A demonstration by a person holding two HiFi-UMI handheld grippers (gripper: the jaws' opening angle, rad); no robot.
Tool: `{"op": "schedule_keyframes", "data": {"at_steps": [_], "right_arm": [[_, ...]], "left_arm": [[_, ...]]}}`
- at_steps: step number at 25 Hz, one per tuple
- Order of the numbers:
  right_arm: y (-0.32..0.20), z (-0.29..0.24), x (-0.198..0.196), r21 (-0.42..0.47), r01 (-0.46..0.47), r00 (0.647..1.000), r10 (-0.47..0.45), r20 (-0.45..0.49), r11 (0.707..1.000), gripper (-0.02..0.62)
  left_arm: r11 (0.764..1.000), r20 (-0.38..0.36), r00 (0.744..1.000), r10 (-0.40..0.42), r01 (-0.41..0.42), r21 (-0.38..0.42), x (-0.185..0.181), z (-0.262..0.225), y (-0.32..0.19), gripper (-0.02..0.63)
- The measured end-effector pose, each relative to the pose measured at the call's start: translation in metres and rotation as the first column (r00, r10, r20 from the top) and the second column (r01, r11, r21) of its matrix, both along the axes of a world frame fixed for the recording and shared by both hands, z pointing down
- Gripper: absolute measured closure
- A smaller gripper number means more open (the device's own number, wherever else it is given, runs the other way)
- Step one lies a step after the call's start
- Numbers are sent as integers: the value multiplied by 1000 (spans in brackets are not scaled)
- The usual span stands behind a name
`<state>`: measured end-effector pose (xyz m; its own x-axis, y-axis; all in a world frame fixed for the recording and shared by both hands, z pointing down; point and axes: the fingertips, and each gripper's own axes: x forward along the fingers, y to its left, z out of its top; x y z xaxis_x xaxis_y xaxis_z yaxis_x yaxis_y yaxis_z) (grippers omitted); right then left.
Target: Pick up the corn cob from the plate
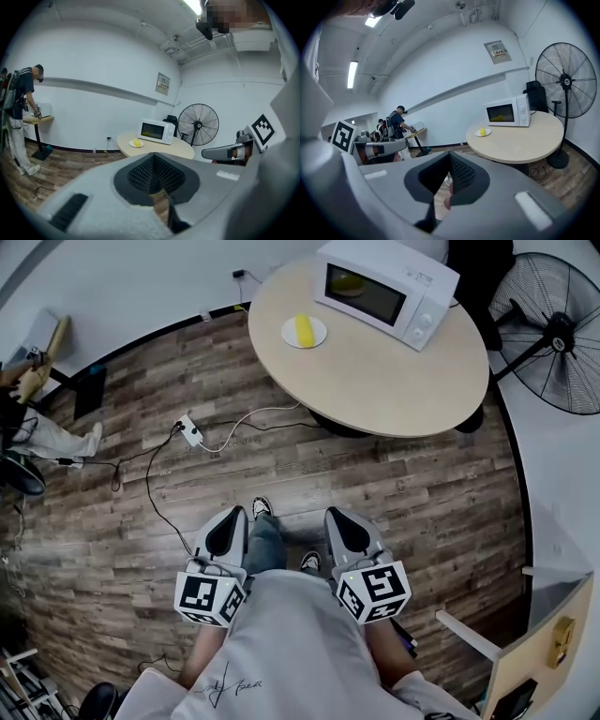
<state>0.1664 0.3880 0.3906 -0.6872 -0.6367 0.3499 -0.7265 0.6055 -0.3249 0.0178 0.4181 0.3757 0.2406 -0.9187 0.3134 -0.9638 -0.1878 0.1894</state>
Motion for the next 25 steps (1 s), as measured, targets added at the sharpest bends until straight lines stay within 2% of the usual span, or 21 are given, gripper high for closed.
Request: {"op": "schedule_keyframes", "data": {"at_steps": [8, 20, 25], "right_arm": [[-58, -10, -50, -13, -33, 999, 33, 4, 999, 584], [-134, -30, -137, 20, -113, 993, 114, -16, 993, 583], [-158, -37, -161, 31, -164, 986, 164, 1, 986, 583]], "left_arm": [[1000, -9, 1000, 18, -18, -1, -56, -11, -57, 607], [993, -26, 993, 118, -118, 18, -140, -22, -136, 607], [988, -82, 985, 152, -151, 11, -164, -27, -158, 607]]}}
